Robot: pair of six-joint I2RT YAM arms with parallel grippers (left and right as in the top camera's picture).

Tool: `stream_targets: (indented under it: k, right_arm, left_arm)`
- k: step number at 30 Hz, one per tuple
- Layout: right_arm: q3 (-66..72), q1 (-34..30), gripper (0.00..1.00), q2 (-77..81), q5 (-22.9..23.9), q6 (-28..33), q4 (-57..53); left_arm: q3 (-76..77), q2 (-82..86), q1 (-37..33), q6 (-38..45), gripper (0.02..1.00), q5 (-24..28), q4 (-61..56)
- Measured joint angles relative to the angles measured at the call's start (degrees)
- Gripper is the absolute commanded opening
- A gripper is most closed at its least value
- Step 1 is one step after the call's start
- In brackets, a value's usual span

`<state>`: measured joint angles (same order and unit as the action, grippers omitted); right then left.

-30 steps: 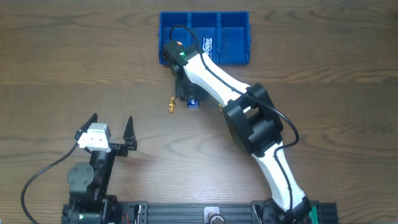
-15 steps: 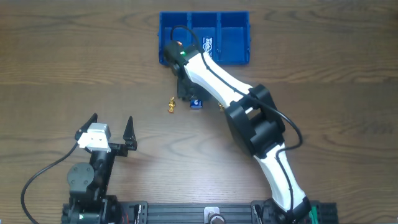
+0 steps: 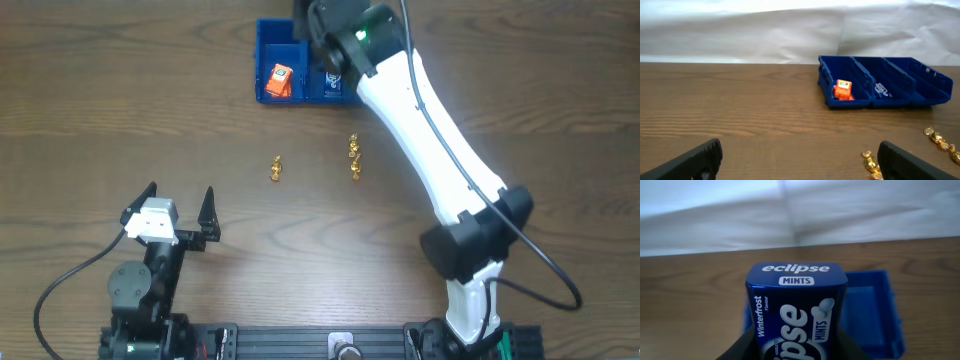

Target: Sort Candies Into Trays

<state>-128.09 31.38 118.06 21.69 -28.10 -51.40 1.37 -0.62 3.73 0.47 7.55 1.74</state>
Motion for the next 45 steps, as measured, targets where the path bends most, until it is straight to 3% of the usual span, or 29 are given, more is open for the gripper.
stream_targets:
  k: [6,17,20,22,23,25,37,45]
  right_arm:
    - [0.7,-1.9,0.165,10.0,0.6,1.8,0.2]
    - [1.6,-3.6,0.163,17.2,-3.5,2.3,1.9]
    - [1.6,-3.8,0.22,17.2,-4.0,2.4,2.0]
    - [1.6,-3.8,0.364,17.2,-4.0,2.5,2.5]
    - [1.6,-3.8,0.678,17.2,-4.0,2.5,2.6]
    - [1.6,-3.8,1.0,17.2,-4.2,2.6,2.7]
    - [1.5,-3.8,1.0,17.2,-4.2,3.0,2.6]
    - [-5.5,-2.0,1.0,16.6,-4.1,1.9,-15.2]
  left_arm:
    - [0.0,0.0,0.0,0.0,0.998,0.0,0.0]
    - [0.0,0.0,0.0,0.0,0.998,0.0,0.0]
    - [0.0,0.0,0.0,0.0,0.998,0.0,0.0]
    - [0.0,0.0,0.0,0.0,0.998,0.0,0.0]
    - [0.0,0.0,0.0,0.0,0.998,0.0,0.0]
    - [0.0,0.0,0.0,0.0,0.998,0.0,0.0]
    - [0.0,0.0,0.0,0.0,0.998,0.0,0.0]
    - [0.0,0.0,0.0,0.0,0.996,0.0,0.0]
